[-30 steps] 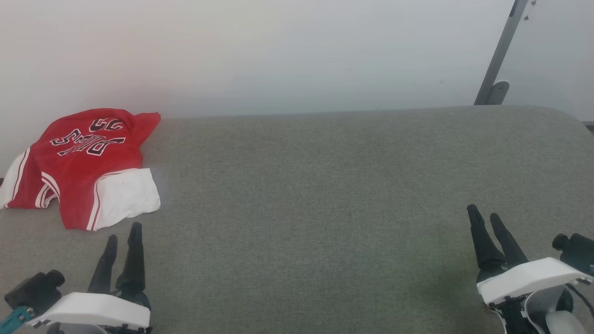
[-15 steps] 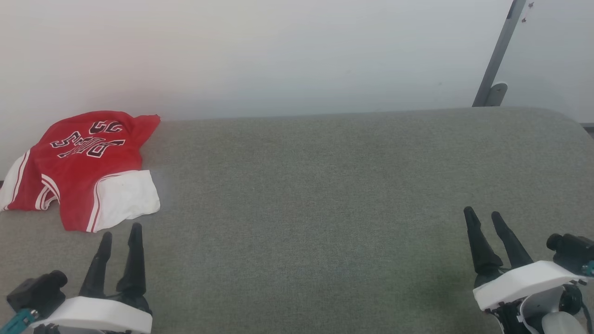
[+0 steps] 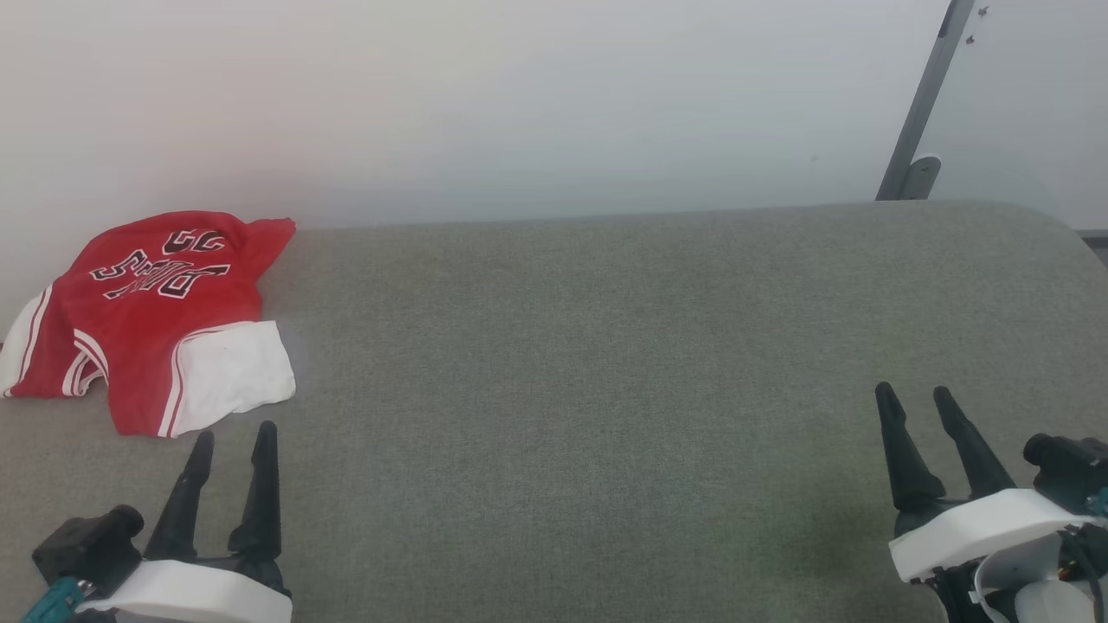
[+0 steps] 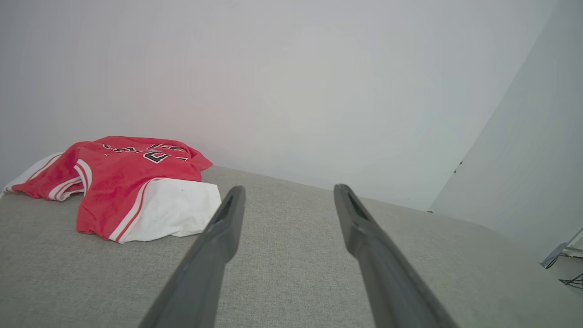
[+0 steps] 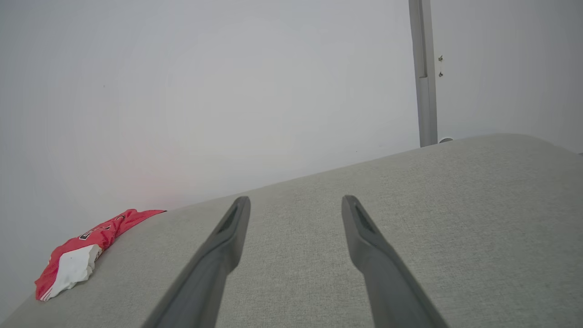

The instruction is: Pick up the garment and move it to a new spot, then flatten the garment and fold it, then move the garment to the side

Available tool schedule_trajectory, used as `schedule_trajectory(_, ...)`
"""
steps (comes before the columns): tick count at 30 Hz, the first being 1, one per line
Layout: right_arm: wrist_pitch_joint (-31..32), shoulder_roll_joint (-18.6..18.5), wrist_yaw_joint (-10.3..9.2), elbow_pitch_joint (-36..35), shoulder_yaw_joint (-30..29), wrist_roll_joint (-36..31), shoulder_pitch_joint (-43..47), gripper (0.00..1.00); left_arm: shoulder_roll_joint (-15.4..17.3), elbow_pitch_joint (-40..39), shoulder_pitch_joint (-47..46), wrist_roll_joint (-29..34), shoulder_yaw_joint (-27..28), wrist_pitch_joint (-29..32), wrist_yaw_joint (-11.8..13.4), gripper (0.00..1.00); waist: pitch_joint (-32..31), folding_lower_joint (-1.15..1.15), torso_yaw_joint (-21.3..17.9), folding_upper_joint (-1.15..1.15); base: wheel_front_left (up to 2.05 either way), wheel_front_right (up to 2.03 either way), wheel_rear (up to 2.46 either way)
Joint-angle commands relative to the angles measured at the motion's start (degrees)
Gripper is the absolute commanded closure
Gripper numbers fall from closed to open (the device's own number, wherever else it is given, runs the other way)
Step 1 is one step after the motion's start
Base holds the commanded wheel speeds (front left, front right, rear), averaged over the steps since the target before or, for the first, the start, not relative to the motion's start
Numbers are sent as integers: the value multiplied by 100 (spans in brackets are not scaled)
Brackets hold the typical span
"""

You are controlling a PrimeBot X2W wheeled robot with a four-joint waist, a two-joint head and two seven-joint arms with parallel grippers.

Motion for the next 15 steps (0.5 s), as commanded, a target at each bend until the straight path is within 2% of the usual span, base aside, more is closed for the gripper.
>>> schedule_trajectory(1,-61,-40,0,-19,-8,-94,5,0,53,-38,34,95,-6,-40,-35,0,-1,0,-2,0,0,0,0)
schedule_trajectory(15,-262,-83,0,17,-97,-772,61,0,205,136,91,612,-108,-202,-39,0,-34,0,-28,0,0,0,0)
